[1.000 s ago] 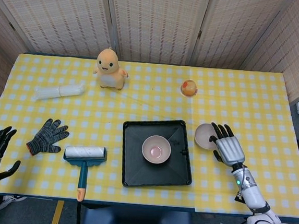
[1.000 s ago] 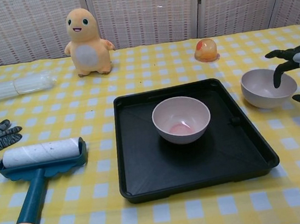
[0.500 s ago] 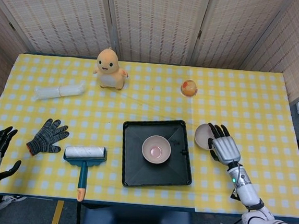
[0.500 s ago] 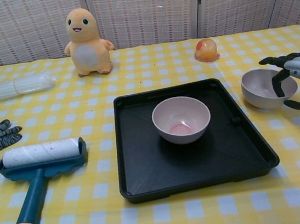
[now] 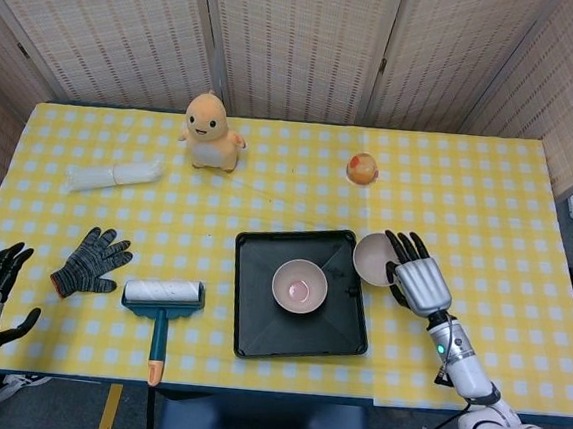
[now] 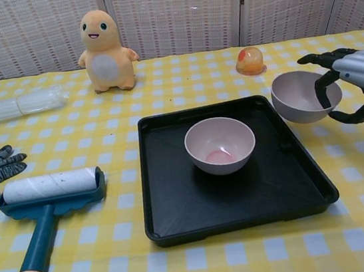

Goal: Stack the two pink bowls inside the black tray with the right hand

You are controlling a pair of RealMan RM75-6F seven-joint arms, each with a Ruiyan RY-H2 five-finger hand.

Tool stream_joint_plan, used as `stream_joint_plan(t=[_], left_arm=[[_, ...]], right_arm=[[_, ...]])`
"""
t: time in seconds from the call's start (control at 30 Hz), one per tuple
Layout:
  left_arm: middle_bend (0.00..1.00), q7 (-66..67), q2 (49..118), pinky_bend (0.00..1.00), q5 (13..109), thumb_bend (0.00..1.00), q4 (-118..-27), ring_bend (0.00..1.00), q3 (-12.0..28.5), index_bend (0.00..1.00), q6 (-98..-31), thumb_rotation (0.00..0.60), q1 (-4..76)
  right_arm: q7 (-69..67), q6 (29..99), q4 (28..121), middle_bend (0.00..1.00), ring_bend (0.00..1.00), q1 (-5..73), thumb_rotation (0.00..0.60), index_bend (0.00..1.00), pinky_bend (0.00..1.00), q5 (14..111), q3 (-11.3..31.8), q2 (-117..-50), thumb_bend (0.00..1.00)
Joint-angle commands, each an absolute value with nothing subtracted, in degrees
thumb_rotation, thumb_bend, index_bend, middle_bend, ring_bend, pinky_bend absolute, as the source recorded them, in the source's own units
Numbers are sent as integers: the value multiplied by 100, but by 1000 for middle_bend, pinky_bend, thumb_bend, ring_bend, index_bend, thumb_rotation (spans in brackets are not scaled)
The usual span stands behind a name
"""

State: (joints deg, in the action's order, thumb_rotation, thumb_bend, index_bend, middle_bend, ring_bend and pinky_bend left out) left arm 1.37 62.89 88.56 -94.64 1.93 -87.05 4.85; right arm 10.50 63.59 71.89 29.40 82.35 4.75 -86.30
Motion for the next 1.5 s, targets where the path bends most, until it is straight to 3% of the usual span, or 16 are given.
stream_joint_plan(t=[0.03, 0.4, 0.97, 1.33, 1.5], left_arm=[[68, 136, 6285, 43, 8866, 361, -9470, 98, 188, 0, -8711, 600, 483], [68, 107, 6256, 43, 8927, 361, -9507, 98, 172, 0, -8778, 600, 458], [68, -4, 6183, 43, 8919, 361, -9528, 98, 189, 0, -8831, 600, 428], [68, 40, 6208, 43, 8917, 361, -9534, 98, 181, 0, -8787, 600, 445], [68, 63, 6217, 43, 8919, 361, -9537, 98, 178, 0, -8772, 600, 453]], right_arm=[[1133, 6481, 7468, 47, 0, 2997, 600, 713, 0, 8457, 440, -8559, 445], [1364, 6461, 7893, 47, 0, 3300, 600, 713, 0, 8869, 433, -8824, 445], [1192, 6206, 7582, 42, 0, 3574, 600, 703, 0, 8997, 335, -9324, 444], [901, 6192, 7641, 0, 0, 3587, 600, 245, 0, 9067, 220, -9160, 444], [979, 6472, 7885, 0, 0, 3432, 600, 216, 0, 9122, 176, -8931, 445]])
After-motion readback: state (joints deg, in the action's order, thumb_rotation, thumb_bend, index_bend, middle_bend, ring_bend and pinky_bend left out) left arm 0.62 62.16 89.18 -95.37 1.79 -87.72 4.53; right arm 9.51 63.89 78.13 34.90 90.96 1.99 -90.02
